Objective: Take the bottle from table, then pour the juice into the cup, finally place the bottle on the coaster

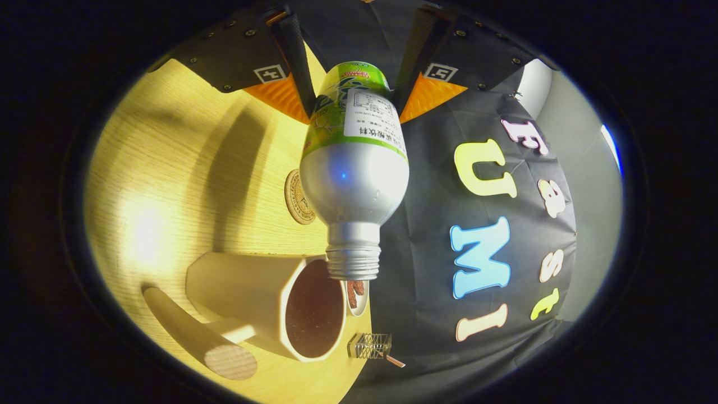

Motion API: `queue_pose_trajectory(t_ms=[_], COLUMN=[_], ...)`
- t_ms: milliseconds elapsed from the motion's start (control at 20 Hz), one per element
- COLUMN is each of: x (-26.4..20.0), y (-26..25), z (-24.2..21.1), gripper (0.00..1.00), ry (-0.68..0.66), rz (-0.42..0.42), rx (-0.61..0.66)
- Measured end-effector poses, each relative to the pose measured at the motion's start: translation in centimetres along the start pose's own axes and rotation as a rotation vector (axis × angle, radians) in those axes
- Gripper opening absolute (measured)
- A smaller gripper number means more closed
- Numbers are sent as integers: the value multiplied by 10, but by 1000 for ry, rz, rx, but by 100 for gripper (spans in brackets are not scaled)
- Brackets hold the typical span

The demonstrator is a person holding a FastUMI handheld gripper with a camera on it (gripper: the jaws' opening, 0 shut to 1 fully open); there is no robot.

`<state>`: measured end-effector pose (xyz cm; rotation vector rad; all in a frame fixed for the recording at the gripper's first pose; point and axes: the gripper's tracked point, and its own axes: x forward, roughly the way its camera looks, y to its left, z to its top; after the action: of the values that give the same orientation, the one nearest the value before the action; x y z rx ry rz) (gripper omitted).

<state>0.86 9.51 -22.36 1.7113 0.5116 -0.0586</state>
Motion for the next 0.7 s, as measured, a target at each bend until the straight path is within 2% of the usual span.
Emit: queue_pose_trajectory(t_ms=[700], x=[6], y=[8], z=[-4], gripper=[74], ry=[3], rz=[22], rx=[115])
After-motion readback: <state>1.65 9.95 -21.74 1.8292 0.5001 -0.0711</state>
